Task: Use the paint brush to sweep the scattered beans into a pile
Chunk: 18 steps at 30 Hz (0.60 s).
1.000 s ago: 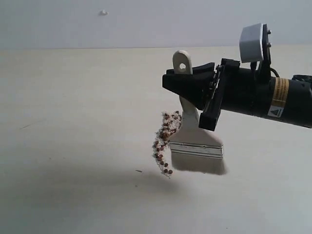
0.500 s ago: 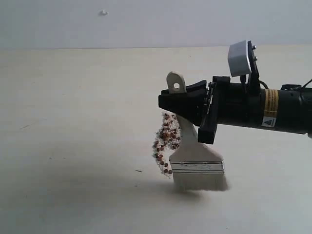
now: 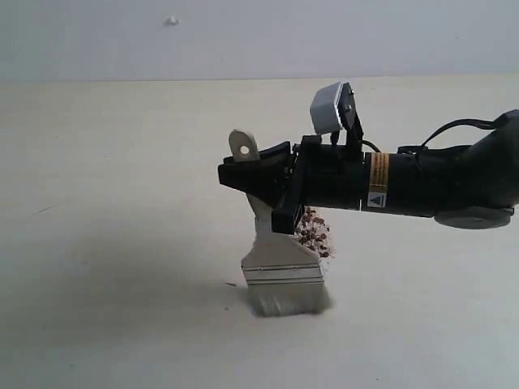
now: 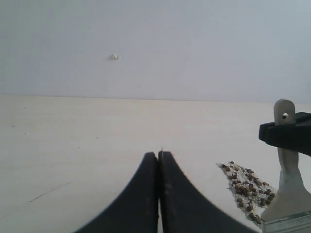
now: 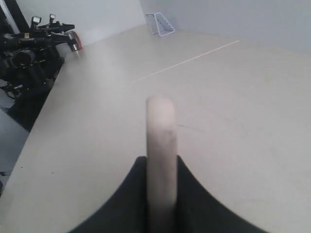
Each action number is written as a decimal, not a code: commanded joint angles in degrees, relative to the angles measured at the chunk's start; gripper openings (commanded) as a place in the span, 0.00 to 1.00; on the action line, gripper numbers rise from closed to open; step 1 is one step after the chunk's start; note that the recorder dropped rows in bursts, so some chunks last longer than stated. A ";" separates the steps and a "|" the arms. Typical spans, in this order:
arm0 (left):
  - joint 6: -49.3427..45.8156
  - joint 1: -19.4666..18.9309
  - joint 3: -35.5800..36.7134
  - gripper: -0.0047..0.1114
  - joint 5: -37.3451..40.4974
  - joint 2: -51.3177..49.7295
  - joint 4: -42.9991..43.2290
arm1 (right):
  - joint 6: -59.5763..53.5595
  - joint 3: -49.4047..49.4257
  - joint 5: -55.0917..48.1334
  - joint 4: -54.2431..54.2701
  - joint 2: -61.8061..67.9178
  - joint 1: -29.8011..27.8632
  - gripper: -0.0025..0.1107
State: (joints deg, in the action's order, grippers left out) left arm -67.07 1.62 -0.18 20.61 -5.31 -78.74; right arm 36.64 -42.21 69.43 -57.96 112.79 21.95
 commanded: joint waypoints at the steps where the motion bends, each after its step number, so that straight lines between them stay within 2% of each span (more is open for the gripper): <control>1: -0.26 0.34 0.18 0.04 0.06 -0.06 0.01 | -7.01 -0.66 0.53 6.11 1.12 0.06 0.02; 5: -0.26 0.34 0.18 0.04 0.06 -0.06 0.01 | -10.58 -2.08 0.53 10.15 1.12 0.06 0.02; 10: -0.26 0.34 0.18 0.04 0.06 -0.06 0.01 | -11.01 -5.36 -6.66 12.20 1.12 0.06 0.02; 18: -0.26 0.34 0.18 0.04 0.06 -0.06 0.01 | -6.36 -5.69 -2.06 12.42 1.12 0.06 0.02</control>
State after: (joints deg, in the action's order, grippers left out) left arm -67.07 1.62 -0.18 20.61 -5.31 -78.74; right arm 28.76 -47.40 64.26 -45.69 113.98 21.95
